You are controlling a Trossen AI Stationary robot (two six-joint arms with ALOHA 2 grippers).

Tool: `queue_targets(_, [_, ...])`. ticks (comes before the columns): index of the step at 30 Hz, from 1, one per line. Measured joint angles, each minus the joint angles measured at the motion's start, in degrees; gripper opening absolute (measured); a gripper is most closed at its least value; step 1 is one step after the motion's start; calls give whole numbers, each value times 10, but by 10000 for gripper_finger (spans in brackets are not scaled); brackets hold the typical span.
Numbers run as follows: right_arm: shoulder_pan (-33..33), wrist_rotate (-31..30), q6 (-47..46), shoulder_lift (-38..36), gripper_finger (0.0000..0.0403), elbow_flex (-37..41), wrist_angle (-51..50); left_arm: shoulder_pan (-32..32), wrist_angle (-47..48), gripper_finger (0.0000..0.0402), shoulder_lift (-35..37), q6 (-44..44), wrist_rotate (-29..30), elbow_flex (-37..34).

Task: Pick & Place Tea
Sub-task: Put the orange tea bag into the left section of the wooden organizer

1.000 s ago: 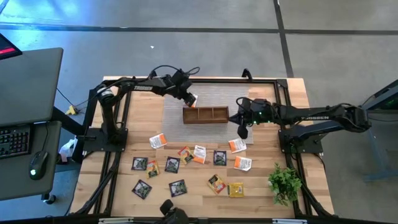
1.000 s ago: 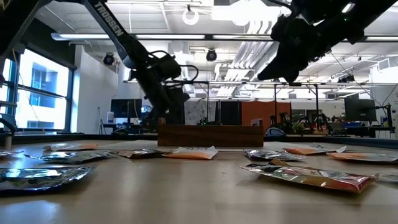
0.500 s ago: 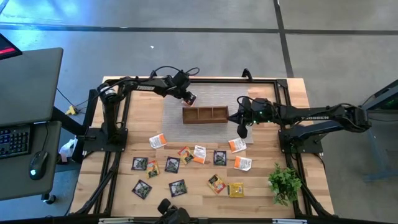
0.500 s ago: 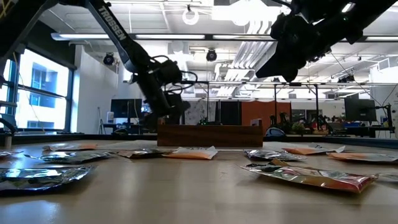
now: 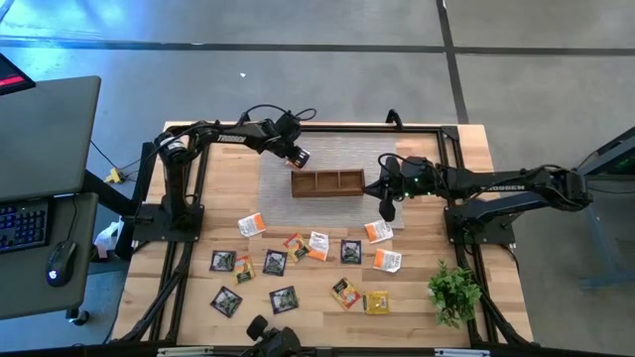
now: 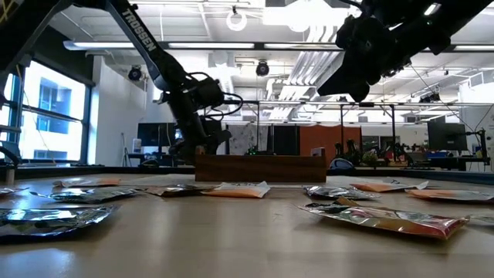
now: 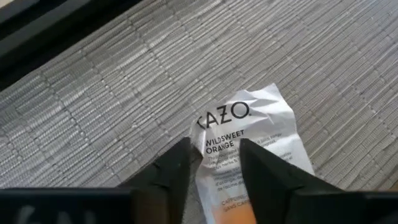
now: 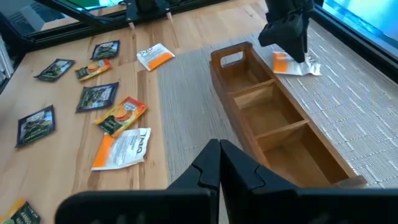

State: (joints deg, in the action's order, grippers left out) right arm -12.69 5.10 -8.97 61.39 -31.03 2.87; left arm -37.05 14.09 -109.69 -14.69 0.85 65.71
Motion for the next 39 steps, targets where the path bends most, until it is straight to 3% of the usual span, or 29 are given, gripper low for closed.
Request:
queue_targets(6, [0, 0, 0, 0, 0, 0, 0, -20, 6, 10, -7, 3, 8, 2])
queue_targets(15, [0, 0, 4, 0, 0, 0, 0, -25, 49, 4, 12, -1, 11, 1])
queue_targets(21, [0, -1, 4, 0, 0, 0, 0, -2, 128, 1, 55, -1, 74, 45])
queue_targets(25, [0, -2, 4, 0, 0, 0, 0, 34, 182, 1, 84, -25, 86, 72])
queue_targets(28, [0, -2, 2, 0, 0, 0, 0, 86, 172, 0, 109, -70, 112, 84])
queue_targets(31, [0, -2, 1, 0, 0, 0, 0, 154, 190, 0, 117, -130, 187, 81])
queue_targets(36, [0, 0, 0, 0, 0, 0, 0, 275, 186, 0, 104, -243, 380, 82])
queue_targets(39, [0, 0, 0, 0, 0, 0, 0, 324, 194, 0, 91, -323, 464, 81])
